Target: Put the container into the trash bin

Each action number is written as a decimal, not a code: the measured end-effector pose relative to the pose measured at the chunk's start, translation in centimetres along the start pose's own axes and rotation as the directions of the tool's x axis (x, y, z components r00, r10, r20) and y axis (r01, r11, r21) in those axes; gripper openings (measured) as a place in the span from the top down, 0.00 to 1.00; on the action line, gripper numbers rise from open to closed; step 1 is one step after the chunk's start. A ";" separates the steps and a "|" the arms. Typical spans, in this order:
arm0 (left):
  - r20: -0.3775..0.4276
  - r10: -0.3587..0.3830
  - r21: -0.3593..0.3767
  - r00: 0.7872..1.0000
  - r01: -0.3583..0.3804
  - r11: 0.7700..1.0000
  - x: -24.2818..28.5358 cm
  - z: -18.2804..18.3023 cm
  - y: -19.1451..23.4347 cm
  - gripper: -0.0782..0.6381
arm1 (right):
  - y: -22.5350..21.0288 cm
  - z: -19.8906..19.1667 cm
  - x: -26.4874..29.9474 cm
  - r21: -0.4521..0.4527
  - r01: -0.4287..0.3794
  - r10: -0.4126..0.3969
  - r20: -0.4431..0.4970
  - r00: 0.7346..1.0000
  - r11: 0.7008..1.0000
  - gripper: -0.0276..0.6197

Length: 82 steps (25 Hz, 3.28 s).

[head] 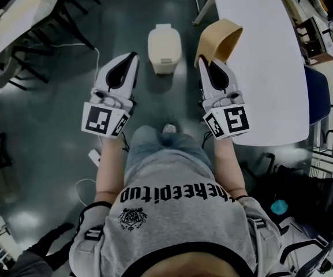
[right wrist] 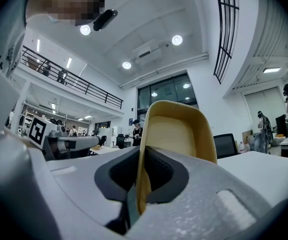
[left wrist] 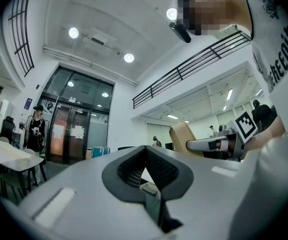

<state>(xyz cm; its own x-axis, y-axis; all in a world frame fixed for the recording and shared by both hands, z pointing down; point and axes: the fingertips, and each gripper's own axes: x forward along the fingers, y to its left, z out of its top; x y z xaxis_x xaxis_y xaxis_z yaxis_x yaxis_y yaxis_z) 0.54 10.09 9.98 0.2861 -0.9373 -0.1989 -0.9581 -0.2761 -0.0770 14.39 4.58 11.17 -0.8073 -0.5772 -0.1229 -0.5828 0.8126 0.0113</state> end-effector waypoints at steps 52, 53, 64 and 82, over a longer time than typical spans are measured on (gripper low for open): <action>-0.069 -0.325 -0.127 0.943 0.315 0.941 15.9 -7.5 17.5 0.88 | -7.3 -5.3 17.8 0.043 0.353 -0.347 -0.106 0.932 0.935 0.93; -0.073 -0.334 -0.132 0.940 0.323 0.937 16.2 -7.8 17.5 0.88 | -7.4 -5.6 17.8 0.045 0.362 -0.355 -0.114 0.928 0.931 0.93; -0.141 -0.424 -0.192 0.895 0.395 0.898 17.6 -12.2 16.3 0.87 | -8.8 -9.5 17.2 0.072 0.433 -0.415 -0.188 0.890 0.898 0.94; -0.261 -0.471 -0.269 0.843 0.405 0.874 17.8 -20.3 14.4 0.87 | -10.3 -17.1 15.3 0.137 0.490 -0.435 -0.300 0.849 0.861 0.93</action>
<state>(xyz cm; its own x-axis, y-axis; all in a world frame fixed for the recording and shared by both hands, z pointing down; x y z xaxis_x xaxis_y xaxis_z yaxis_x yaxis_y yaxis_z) -8.51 -14.87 25.21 0.6876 -0.7154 0.1239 -0.7261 -0.6779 0.1153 6.48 -13.96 26.11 -0.4594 -0.8679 0.1890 -0.8845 0.4276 -0.1866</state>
